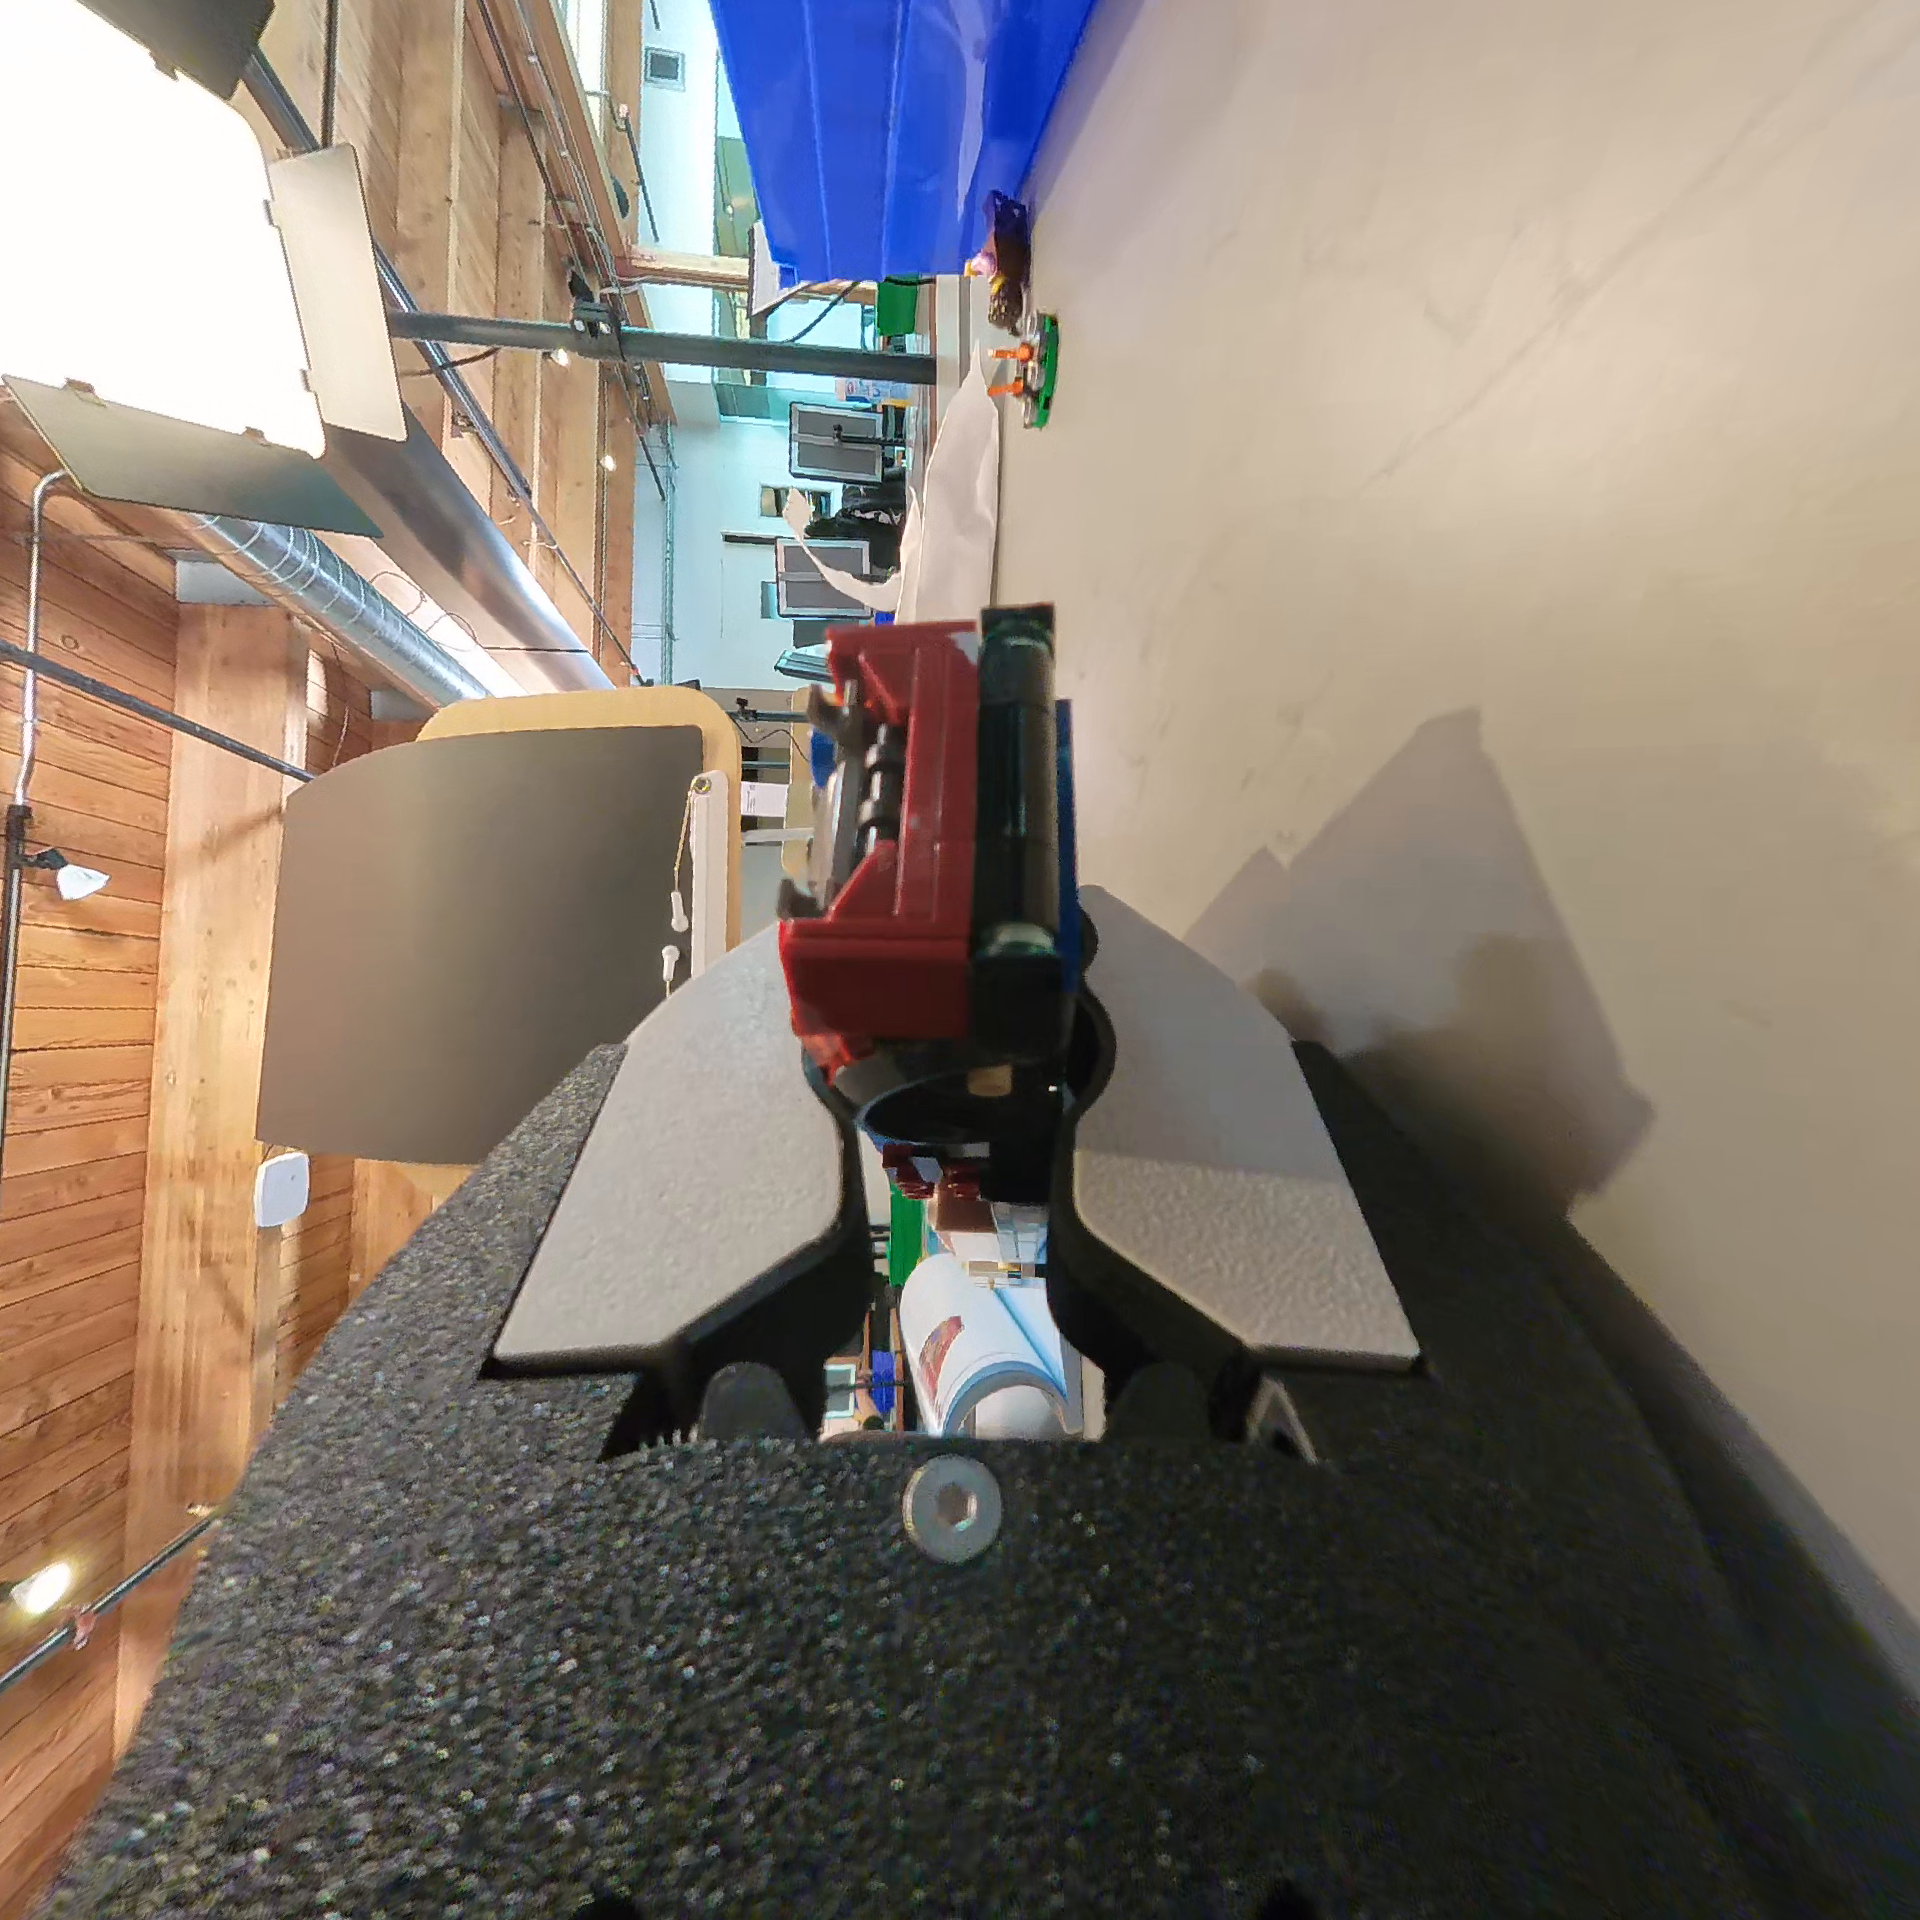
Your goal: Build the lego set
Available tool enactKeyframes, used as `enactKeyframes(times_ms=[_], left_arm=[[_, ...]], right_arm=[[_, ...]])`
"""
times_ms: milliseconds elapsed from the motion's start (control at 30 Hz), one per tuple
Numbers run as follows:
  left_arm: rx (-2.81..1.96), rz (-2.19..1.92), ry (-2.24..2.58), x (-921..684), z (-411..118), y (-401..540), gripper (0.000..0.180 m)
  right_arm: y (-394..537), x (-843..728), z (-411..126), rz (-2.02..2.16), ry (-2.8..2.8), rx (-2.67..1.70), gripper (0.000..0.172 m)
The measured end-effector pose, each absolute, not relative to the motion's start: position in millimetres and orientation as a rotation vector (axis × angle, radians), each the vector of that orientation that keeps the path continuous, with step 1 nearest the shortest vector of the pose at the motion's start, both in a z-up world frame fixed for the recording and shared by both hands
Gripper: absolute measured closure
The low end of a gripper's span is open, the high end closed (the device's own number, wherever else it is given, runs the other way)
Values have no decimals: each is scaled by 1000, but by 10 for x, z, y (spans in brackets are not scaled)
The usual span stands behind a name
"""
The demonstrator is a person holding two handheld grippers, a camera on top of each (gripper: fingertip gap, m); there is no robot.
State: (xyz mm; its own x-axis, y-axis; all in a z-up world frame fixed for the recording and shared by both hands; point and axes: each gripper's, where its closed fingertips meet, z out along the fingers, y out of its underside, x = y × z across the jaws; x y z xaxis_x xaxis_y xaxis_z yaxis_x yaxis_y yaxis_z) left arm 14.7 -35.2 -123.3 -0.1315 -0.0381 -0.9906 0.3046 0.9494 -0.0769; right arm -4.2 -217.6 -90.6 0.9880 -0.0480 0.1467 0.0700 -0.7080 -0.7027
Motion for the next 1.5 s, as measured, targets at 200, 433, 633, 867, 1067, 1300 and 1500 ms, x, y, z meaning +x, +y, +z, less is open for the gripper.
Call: enactKeyframes(times_ms=[200, 433, 633, 867, 1067, 1300, 1500], left_arm=[[224, -288, 1682, 126, -1272, -373, 143], [213, -297, 1689, 152, -1281, -359, 144], [209, -296, 1687, 179, -1274, -364, 143], [203, -303, 1687, 203, -1262, -376, 143], [211, -306, 1686, 196, -1285, -398, 143], [214, -304, 1682, 163, -1286, -407, 143], [218, -318, 1690, 138, -1265, -434, 143]], right_arm=[[-1655, -501, -1482, -99, 5, -2344, 160], [-1666, -498, -1720, -114, 2, -2407, 155], [-1886, -258, -1508, -231, 63, -2394, 148], [-2998, 560, -1097, -702, 317, -2579, 140], [-3477, 594, -1416, -706, 314, -2893, 129], [-3484, 296, -1513, -634, 120, -3089, 127], [-3413, -395, -1469, -263, -192, -3183, 129]])
